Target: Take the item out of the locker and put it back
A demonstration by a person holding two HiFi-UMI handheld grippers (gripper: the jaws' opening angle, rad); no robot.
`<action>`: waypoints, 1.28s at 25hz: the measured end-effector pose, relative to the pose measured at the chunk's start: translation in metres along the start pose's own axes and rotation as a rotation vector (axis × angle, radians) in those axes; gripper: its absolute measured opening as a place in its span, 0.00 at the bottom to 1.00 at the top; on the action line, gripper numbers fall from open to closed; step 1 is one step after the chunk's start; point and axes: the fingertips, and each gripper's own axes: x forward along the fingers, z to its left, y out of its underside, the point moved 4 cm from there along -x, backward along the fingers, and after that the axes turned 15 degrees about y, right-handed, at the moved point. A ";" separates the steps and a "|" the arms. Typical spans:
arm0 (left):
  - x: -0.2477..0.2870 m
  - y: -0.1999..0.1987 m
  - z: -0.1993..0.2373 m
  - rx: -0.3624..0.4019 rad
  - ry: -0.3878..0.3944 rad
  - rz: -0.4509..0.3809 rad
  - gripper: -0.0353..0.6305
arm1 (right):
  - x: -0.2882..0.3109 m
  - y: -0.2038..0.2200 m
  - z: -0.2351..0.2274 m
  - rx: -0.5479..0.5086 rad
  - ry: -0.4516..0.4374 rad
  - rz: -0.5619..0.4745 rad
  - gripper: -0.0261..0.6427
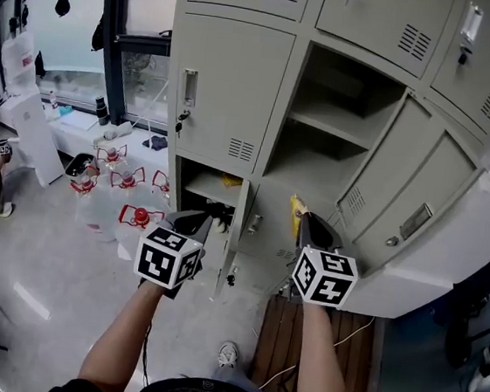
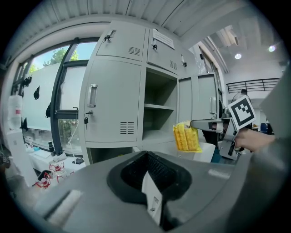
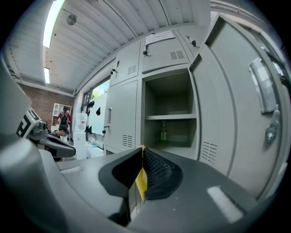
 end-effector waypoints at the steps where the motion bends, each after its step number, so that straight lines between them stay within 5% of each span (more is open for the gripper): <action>1: -0.002 0.001 -0.002 0.001 0.003 -0.004 0.06 | -0.006 0.001 0.001 0.003 0.002 -0.002 0.09; 32: -0.022 -0.004 -0.032 0.032 0.026 -0.034 0.06 | -0.065 0.004 -0.002 0.024 0.022 -0.024 0.09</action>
